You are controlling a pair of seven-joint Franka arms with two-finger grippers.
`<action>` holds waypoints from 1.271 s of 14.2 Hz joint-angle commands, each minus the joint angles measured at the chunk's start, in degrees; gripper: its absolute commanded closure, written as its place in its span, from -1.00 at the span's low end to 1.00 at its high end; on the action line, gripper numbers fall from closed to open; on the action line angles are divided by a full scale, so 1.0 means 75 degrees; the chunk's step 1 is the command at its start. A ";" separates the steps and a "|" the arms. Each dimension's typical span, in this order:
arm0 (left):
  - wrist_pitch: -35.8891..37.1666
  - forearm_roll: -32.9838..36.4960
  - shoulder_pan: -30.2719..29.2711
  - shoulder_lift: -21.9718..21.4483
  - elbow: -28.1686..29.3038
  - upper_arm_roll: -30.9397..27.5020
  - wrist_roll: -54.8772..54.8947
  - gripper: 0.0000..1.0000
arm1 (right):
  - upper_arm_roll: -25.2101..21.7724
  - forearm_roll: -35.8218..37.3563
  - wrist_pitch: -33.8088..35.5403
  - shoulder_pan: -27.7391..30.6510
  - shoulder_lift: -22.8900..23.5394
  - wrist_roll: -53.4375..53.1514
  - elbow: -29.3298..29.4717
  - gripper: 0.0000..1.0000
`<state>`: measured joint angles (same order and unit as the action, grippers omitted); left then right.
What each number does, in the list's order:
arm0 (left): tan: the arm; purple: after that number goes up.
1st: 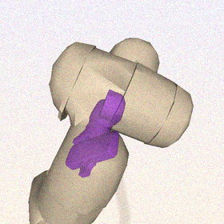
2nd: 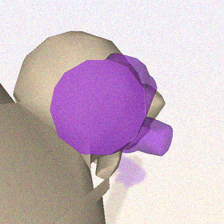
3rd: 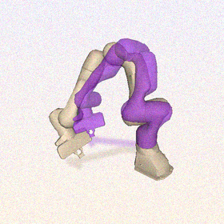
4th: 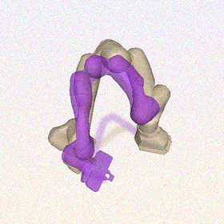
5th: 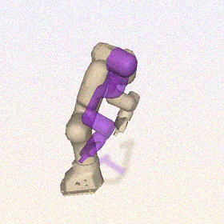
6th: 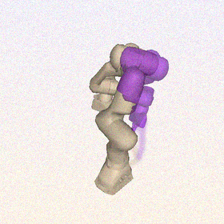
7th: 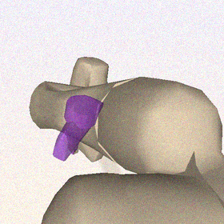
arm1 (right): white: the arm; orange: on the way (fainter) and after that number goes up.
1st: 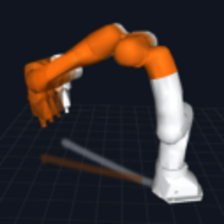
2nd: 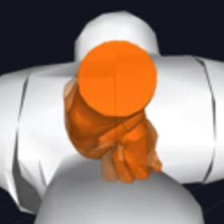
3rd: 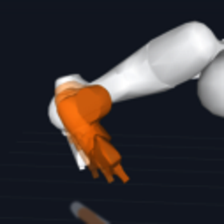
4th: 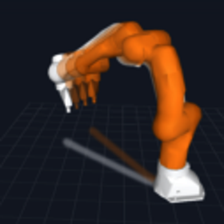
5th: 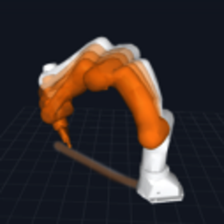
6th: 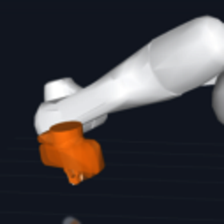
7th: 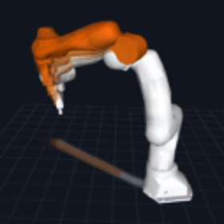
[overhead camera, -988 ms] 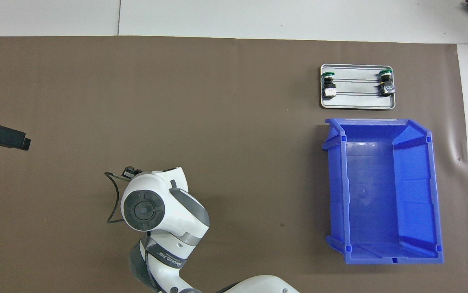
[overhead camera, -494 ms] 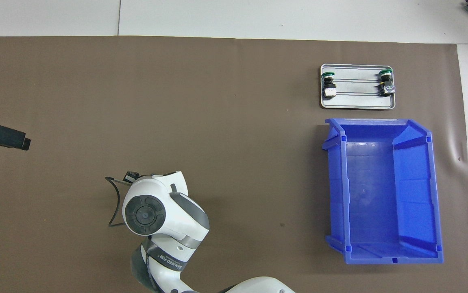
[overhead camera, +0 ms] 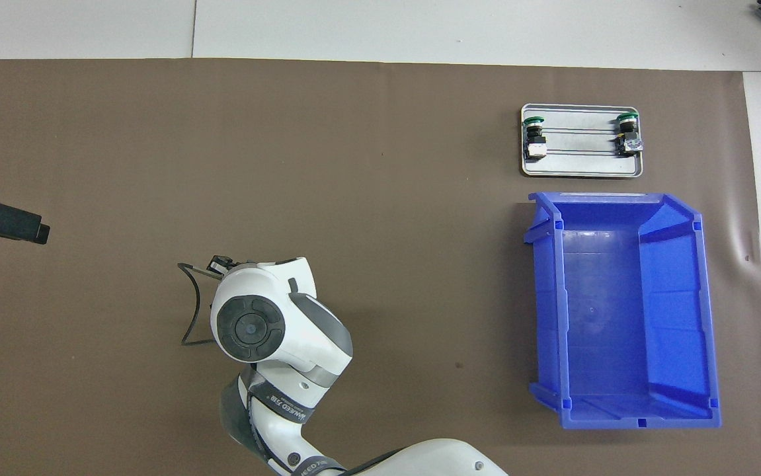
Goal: Place and press button with both arms
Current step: 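Lower the right gripper over the green button and grasp it, then carry the button with the right gripper and lower it into the blue bin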
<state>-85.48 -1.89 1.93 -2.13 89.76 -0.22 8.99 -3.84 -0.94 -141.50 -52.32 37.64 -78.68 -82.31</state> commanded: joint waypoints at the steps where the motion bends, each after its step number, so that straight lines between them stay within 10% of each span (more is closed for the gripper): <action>1: -0.0145 0.0111 -0.0070 -0.0220 0.0278 0.0041 0.0044 -1.00 | 0.0067 0.0091 0.0583 0.0575 -0.0819 0.0691 -0.0146 1.00; 13: -0.0145 0.0111 -0.0070 -0.0220 0.0278 0.0041 0.0044 -1.00 | 0.0079 -0.1046 0.5060 0.5037 -0.4570 0.7670 -0.1585 1.00; 18: -0.0145 0.0111 -0.0058 -0.0220 0.0278 0.0041 0.0044 -1.00 | 0.0056 -0.1444 0.3976 0.6868 -0.5614 1.1050 -0.4311 1.00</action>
<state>-85.49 -1.89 1.93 -2.13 89.76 -0.22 8.99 -4.56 -9.98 -104.99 -3.58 0.72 -2.19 -102.32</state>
